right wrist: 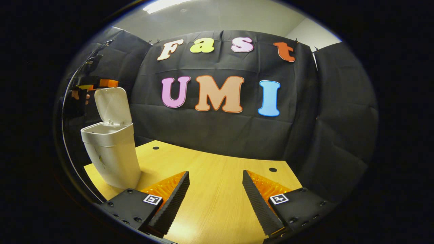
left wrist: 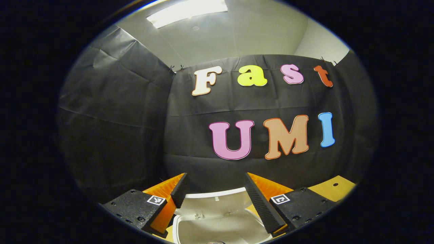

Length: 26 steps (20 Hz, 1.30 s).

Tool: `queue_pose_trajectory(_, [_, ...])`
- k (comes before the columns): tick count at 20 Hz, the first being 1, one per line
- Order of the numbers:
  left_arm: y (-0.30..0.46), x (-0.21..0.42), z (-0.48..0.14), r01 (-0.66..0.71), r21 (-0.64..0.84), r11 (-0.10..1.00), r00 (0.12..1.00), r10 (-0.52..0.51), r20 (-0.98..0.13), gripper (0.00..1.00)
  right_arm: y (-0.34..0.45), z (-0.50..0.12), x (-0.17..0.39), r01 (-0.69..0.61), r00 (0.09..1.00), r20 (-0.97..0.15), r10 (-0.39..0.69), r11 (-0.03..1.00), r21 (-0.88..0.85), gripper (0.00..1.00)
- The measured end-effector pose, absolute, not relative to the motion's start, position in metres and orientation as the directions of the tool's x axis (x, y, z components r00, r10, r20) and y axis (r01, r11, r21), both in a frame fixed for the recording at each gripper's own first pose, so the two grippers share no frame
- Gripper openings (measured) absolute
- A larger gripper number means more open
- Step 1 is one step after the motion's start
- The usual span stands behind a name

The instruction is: Press the lid of the desktop garbage bin to open it, pick up the crumpled paper on the desktop and throw it into the bin, then pick up the pop can on the desktop and drop it into the bin, and finally close the garbage bin lid.

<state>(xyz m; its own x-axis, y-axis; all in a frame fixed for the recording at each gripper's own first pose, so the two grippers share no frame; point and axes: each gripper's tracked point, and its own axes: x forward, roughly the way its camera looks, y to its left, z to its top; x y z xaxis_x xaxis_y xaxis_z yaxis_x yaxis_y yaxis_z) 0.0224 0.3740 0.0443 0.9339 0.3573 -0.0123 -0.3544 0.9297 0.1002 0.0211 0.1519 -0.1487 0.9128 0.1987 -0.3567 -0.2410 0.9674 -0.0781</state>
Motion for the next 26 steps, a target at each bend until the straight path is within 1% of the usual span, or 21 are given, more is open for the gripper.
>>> queue_pose_trajectory(2, [0.364, 0.008, 0.034, -0.329, 0.106, 0.939, 0.943, 0.333, -0.025, 0.96, 0.159, -0.151, 0.022, -0.261, 0.907, -0.363, 0.213, 0.961, -0.087, 0.99])
queue_pose_trajectory(3, [0.361, 0.003, 0.030, -0.321, 0.110, 0.941, 0.945, 0.325, -0.030, 0.99, 0.162, -0.153, 0.022, -0.270, 0.903, -0.368, 0.221, 0.959, -0.087, 0.99])
queue_pose_trajectory(4, [0.358, -0.003, 0.026, -0.314, 0.111, 0.943, 0.947, 0.319, -0.037, 0.96, 0.166, -0.153, 0.022, -0.277, 0.900, -0.371, 0.228, 0.957, -0.083, 0.99])
queue_pose_trajectory(5, [0.354, -0.008, 0.023, -0.308, 0.102, 0.946, 0.949, 0.314, -0.042, 0.99, 0.169, -0.154, 0.021, -0.282, 0.898, -0.372, 0.234, 0.956, -0.079, 0.99])
queue_pose_trajectory(6, [0.348, -0.013, 0.018, -0.300, 0.092, 0.950, 0.951, 0.305, -0.047, 0.96, 0.172, -0.154, 0.022, -0.288, 0.896, -0.373, 0.240, 0.955, -0.077, 0.99])
queue_pose_trajectory(7, [0.347, -0.017, 0.012, -0.301, 0.091, 0.949, 0.950, 0.307, -0.053, 0.99, 0.176, -0.154, 0.021, -0.294, 0.894, -0.373, 0.246, 0.953, -0.076, 0.99])
queue_pose_trajectory(8, [0.344, -0.021, 0.007, -0.299, 0.093, 0.950, 0.950, 0.306, -0.064, 0.99, 0.178, -0.154, 0.020, -0.301, 0.893, -0.374, 0.252, 0.950, -0.078, 0.99])
queue_pose_trajectory(9, [0.342, -0.026, 0.002, -0.298, 0.095, 0.950, 0.950, 0.305, -0.071, 0.99, 0.181, -0.154, 0.019, -0.306, 0.891, -0.374, 0.256, 0.948, -0.081, 0.99])
queue_pose_trajectory(10, [0.339, -0.029, -0.002, -0.292, 0.100, 0.951, 0.951, 0.300, -0.078, 0.97, 0.182, -0.155, 0.018, -0.311, 0.889, -0.376, 0.259, 0.947, -0.083, 0.99])
queue_pose_trajectory(12, [0.335, -0.035, -0.011, -0.276, 0.117, 0.954, 0.953, 0.287, -0.097, 0.96, 0.184, -0.158, 0.016, -0.319, 0.886, -0.382, 0.263, 0.944, -0.089, 0.99])
queue_pose_trajectory(13, [0.334, -0.038, -0.015, -0.272, 0.113, 0.956, 0.953, 0.284, -0.108, 1.00, 0.185, -0.159, 0.015, -0.321, 0.884, -0.385, 0.263, 0.943, -0.092, 0.99])
queue_pose_trajectory(17, [0.327, -0.049, -0.036, -0.257, 0.095, 0.962, 0.949, 0.270, -0.161, 1.00, 0.185, -0.165, 0.009, -0.326, 0.877, -0.401, 0.264, 0.941, -0.092, 0.99])
queue_pose_trajectory(18, [0.326, -0.050, -0.040, -0.251, 0.102, 0.963, 0.948, 0.266, -0.174, 0.97, 0.186, -0.166, 0.008, -0.327, 0.875, -0.405, 0.264, 0.941, -0.092, 0.99])
queue_pose_trajectory(20, [0.324, -0.053, -0.047, -0.240, 0.109, 0.965, 0.947, 0.257, -0.193, 0.97, 0.188, -0.167, 0.007, -0.331, 0.873, -0.407, 0.267, 0.939, -0.095, 0.99])
queue_pose_trajectory(22, [0.323, -0.057, -0.056, -0.232, 0.093, 0.968, 0.943, 0.247, -0.223, 0.97, 0.192, -0.166, 0.006, -0.338, 0.872, -0.408, 0.271, 0.936, -0.101, 0.99])
queue_pose_trajectory(25, [0.321, -0.063, -0.076, -0.228, 0.016, 0.974, 0.931, 0.223, -0.290, 0.97, 0.196, -0.168, 0.003, -0.354, 0.867, -0.413, 0.280, 0.928, -0.113, 0.99])
queue_pose_trajectory(26, [0.320, -0.064, -0.084, -0.229, -0.011, 0.973, 0.924, 0.214, -0.318, 1.00, 0.198, -0.168, 0.003, -0.360, 0.865, -0.414, 0.284, 0.926, -0.117, 0.99])
